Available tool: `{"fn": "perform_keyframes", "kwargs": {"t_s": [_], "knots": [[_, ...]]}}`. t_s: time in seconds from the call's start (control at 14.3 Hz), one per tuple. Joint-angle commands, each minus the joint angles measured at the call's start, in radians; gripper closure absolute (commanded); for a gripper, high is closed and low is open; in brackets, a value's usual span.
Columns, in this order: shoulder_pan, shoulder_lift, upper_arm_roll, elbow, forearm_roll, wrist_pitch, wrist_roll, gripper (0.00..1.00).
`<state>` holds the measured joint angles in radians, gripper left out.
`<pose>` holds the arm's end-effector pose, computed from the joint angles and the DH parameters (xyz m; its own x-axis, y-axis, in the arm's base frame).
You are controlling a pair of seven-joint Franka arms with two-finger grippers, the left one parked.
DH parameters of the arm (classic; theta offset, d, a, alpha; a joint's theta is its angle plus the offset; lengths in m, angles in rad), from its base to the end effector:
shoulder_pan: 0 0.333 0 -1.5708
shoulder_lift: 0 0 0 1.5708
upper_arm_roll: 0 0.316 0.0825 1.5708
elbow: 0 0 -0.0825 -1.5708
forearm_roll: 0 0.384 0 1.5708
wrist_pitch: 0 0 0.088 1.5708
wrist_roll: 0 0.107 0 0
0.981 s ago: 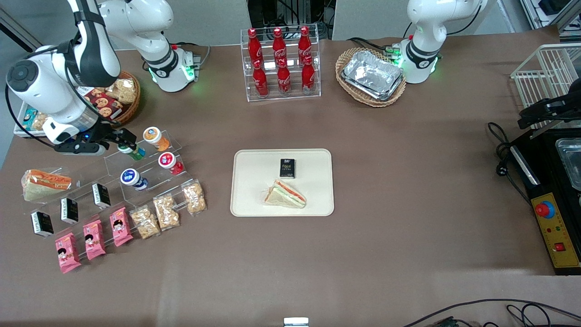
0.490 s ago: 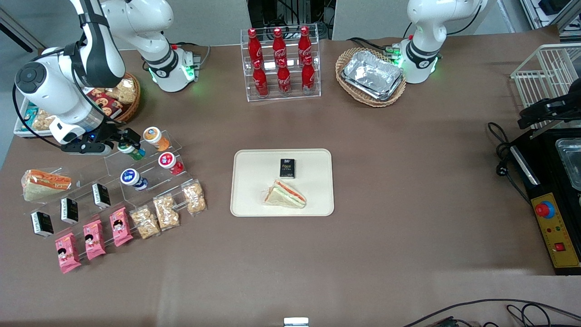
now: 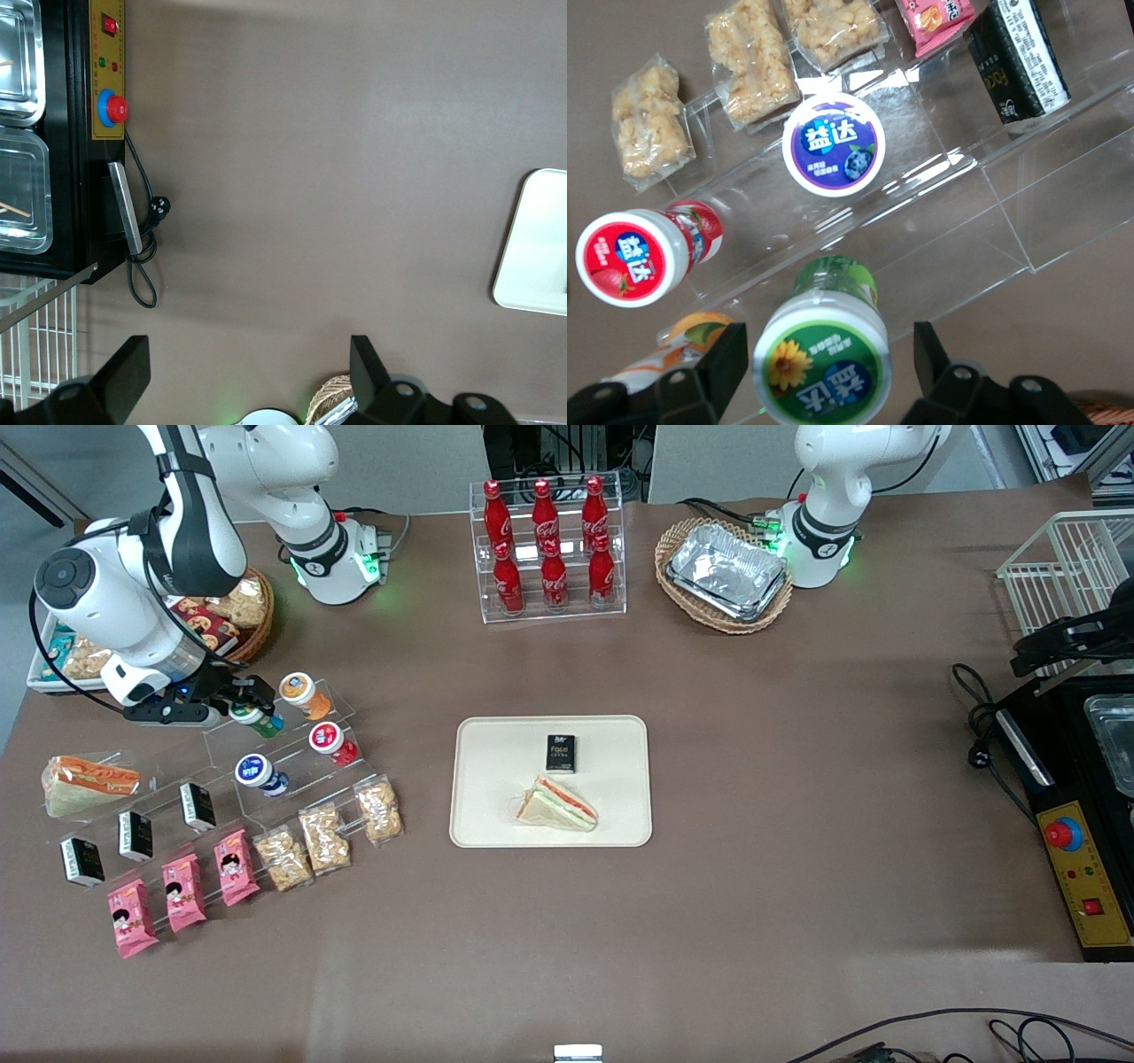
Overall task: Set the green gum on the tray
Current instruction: 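Lower the right gripper around the green gum bottle and close it, then lift the green gum bottle off the rack with the right gripper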
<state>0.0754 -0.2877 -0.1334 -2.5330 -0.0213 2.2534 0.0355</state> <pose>0.4291 -0.0248 0.3767 0.9972 -0.0748 0.0053 -0.0747 -0.9970 -0.0214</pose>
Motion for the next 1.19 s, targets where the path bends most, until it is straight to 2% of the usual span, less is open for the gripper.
{"fn": "perform_keyframes", "kwargs": {"t_s": [0.0,0.28,0.49,0.7,0.98,1.12], "knots": [[0.006,-0.016,-0.002,-0.020,0.001,0.022,0.011,0.38],[0.006,-0.018,-0.002,-0.010,0.000,0.014,0.008,0.71],[0.006,-0.041,0.000,0.032,-0.003,-0.023,-0.005,0.72],[0.006,-0.048,0.003,0.173,-0.008,-0.197,-0.003,0.72],[0.006,-0.039,0.067,0.396,0.006,-0.441,0.029,0.72],[0.006,-0.028,0.119,0.466,0.020,-0.520,0.130,0.72]]}}
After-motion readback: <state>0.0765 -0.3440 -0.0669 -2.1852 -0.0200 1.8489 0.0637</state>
